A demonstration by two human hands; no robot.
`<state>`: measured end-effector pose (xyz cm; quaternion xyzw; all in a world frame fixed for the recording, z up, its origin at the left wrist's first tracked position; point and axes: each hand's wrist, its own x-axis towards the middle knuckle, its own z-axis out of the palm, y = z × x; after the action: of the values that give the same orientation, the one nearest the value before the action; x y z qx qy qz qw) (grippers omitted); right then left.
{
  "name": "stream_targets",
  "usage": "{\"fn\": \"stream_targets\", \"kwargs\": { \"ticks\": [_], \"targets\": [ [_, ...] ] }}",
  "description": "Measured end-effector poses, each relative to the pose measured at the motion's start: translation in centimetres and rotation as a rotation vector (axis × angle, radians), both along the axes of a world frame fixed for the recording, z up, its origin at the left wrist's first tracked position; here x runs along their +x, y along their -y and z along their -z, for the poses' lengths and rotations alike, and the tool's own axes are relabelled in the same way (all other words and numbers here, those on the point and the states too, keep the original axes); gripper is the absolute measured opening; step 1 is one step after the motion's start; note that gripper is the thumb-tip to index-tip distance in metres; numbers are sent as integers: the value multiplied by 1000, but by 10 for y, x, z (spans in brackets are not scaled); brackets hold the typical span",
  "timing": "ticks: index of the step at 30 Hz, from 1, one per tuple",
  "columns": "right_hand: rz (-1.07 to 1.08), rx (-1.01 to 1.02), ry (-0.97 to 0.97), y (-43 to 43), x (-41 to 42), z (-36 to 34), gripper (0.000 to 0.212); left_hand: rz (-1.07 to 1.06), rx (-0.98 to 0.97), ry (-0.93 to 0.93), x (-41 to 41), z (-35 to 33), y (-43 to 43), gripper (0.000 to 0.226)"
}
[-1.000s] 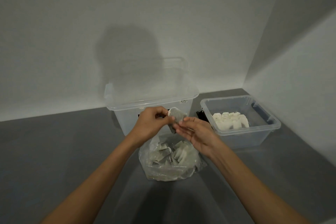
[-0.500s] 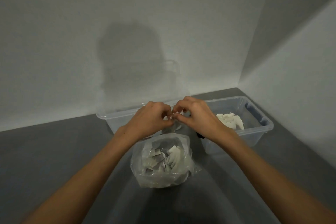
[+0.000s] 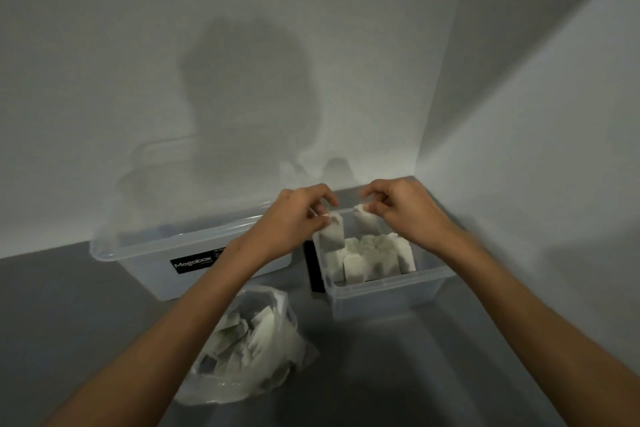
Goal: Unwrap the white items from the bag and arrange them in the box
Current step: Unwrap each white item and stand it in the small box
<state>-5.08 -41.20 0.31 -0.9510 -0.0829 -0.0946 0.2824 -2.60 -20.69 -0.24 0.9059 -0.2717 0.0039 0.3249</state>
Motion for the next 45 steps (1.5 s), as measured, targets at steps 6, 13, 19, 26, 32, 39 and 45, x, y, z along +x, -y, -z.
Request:
{"fn": "stream_targets", "kwargs": {
  "ticks": [6, 13, 19, 26, 32, 39, 45],
  "targets": [
    [-51, -175, -199, 34, 27, 43, 27, 12, 350, -21, 28, 40, 57, 10],
    [-235, -209, -487, 29, 47, 79, 21, -18, 810, -159, 43, 78, 100, 18],
    [-245, -267, -501, 18, 59, 103, 20, -115, 1114, 50, 51, 104, 103, 12],
    [-188, -290, -411, 12, 63, 116, 14, -144, 1234, 259, 44, 111, 102, 15],
    [-168, -220, -421, 11, 64, 123, 14, -162, 1246, 267, 44, 115, 102, 15],
    [-182, -228, -390, 16, 65, 115, 16, -148, 1080, 259, 39, 105, 98, 13],
    [-212, -234, -257, 23, 69, 59, 16, -207, 686, 219, 31, 51, 77, 23]
  ]
}}
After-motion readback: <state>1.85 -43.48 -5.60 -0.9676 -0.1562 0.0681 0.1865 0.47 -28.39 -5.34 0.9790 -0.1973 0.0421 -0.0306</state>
